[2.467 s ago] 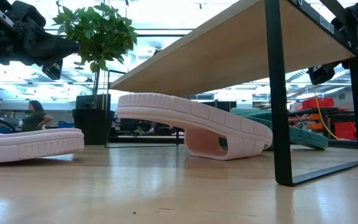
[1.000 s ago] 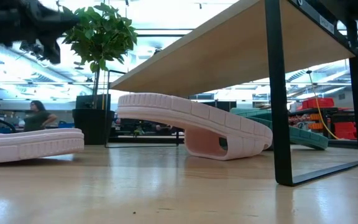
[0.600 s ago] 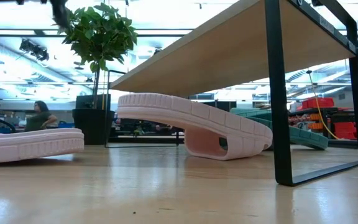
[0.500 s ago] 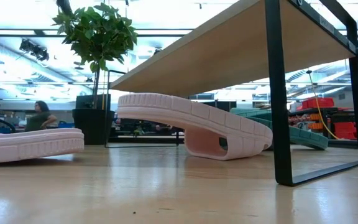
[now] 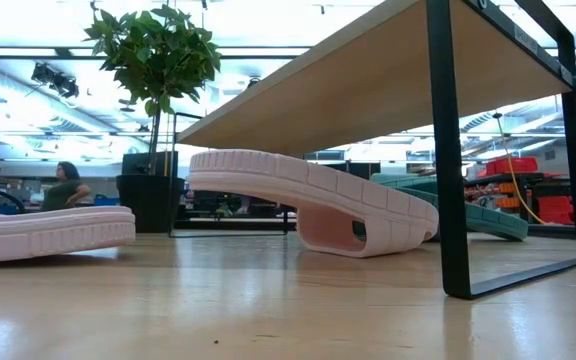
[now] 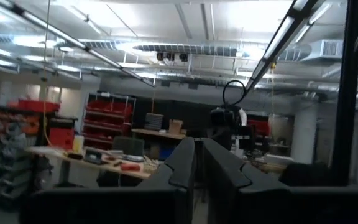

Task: Pick and place slides into the shelf
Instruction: Put the top green slide on the shelf

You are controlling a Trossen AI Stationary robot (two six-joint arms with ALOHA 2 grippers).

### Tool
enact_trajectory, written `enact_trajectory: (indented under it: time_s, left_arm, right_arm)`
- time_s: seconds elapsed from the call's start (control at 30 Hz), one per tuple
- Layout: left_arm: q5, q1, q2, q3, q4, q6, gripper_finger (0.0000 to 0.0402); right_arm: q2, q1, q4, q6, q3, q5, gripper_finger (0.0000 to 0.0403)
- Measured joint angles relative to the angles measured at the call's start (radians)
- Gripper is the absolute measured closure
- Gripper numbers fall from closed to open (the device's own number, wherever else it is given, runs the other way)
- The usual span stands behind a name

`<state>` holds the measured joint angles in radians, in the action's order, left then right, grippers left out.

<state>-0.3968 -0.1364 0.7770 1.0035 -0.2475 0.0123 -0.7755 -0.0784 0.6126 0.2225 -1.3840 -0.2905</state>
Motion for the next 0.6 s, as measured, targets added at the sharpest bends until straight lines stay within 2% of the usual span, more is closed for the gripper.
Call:
enact_trajectory:
  time_s: [0.1, 0.27, 0.6]
  left_arm:
    - [-0.003, 0.0, 0.046, 0.072, 0.074, 0.05, 0.034]
    - [-0.05, 0.0, 0.11, 0.164, 0.199, 0.024, 0.0305]
    - [-0.052, -0.002, 0.174, 0.229, 0.22, 0.035, 0.0256]
  right_arm:
    - [-0.022, 0.0, 0.065, -0.017, -0.059, 0.0, 0.0385]
    - [-0.041, 0.0, 0.159, -0.017, -0.122, 0.0, 0.0385]
    - [-0.044, 0.0, 0.172, -0.017, -0.138, 0.009, 0.0385]
